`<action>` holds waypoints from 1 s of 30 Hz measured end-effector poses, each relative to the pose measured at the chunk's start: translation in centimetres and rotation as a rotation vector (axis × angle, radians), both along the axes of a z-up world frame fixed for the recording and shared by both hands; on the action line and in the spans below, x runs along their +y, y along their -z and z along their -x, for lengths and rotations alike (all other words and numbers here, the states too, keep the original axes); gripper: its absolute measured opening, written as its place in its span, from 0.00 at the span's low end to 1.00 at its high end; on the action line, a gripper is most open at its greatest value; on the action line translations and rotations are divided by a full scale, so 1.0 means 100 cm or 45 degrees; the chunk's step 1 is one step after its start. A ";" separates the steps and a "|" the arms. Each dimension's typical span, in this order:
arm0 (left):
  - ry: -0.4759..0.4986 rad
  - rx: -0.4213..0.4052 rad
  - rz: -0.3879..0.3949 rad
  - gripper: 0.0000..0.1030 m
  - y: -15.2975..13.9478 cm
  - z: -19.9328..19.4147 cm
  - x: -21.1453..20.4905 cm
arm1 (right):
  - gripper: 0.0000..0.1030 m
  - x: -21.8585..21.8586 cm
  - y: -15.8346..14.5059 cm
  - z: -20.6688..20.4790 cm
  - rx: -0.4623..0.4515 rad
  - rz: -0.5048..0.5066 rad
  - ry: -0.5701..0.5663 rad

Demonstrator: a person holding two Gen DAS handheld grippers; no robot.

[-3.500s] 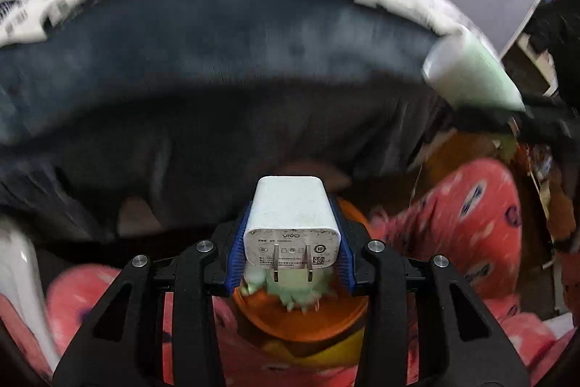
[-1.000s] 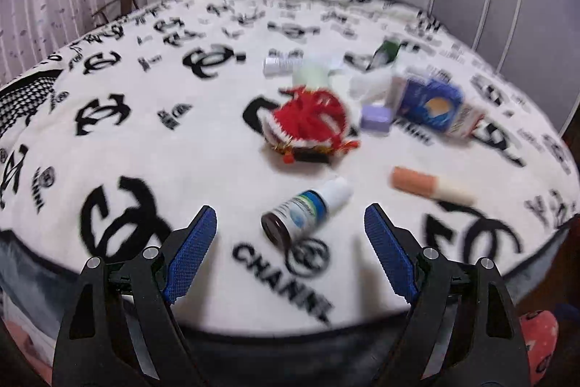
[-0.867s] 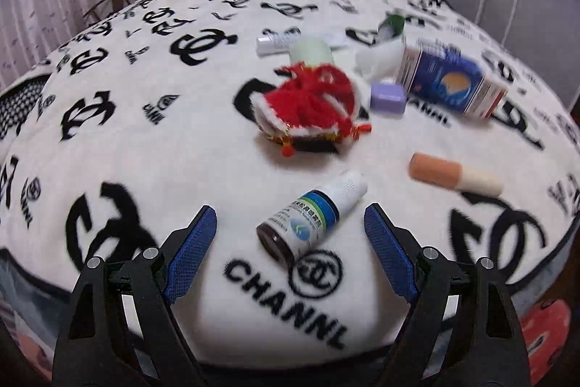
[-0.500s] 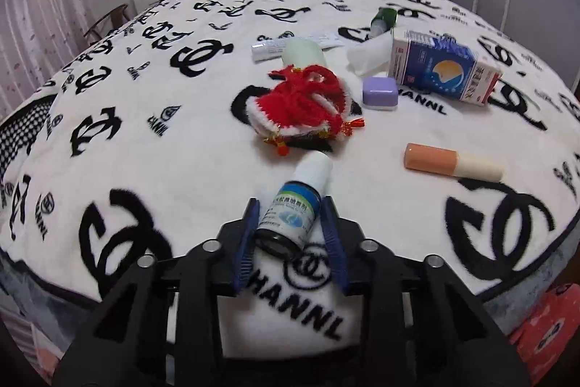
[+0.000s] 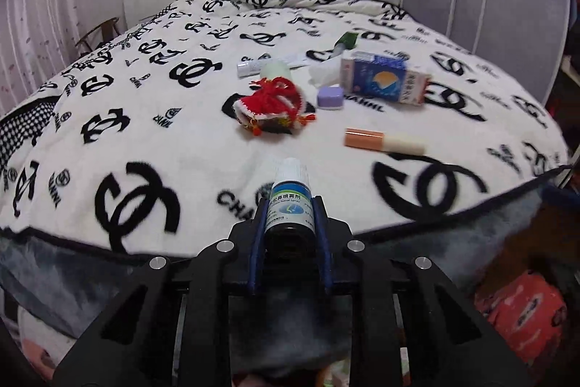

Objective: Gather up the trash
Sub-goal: 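Grasp the orange lip balm with the right gripper while the left holds the eye-drop bottle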

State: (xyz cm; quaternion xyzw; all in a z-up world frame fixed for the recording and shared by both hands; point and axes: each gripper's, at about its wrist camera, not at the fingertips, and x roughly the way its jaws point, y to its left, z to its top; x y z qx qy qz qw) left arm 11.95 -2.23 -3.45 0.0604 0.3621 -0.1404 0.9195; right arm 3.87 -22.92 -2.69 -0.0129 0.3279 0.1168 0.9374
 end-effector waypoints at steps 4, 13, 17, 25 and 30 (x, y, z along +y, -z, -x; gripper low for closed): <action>0.004 -0.027 0.031 0.23 -0.006 0.023 0.007 | 0.84 0.010 -0.004 -0.034 -0.009 0.038 -0.037; -0.018 0.013 0.089 0.23 0.000 0.047 0.026 | 0.84 0.053 0.018 -0.146 0.110 0.275 -0.103; -0.018 0.028 0.093 0.23 0.004 0.049 0.030 | 0.62 0.057 0.036 -0.172 0.207 0.316 -0.106; -0.005 0.040 0.112 0.23 0.007 0.054 0.029 | 0.17 0.048 0.026 -0.157 0.247 0.209 -0.093; 0.020 0.044 0.107 0.23 0.008 0.062 0.022 | 0.17 0.034 0.011 -0.131 0.214 0.125 -0.106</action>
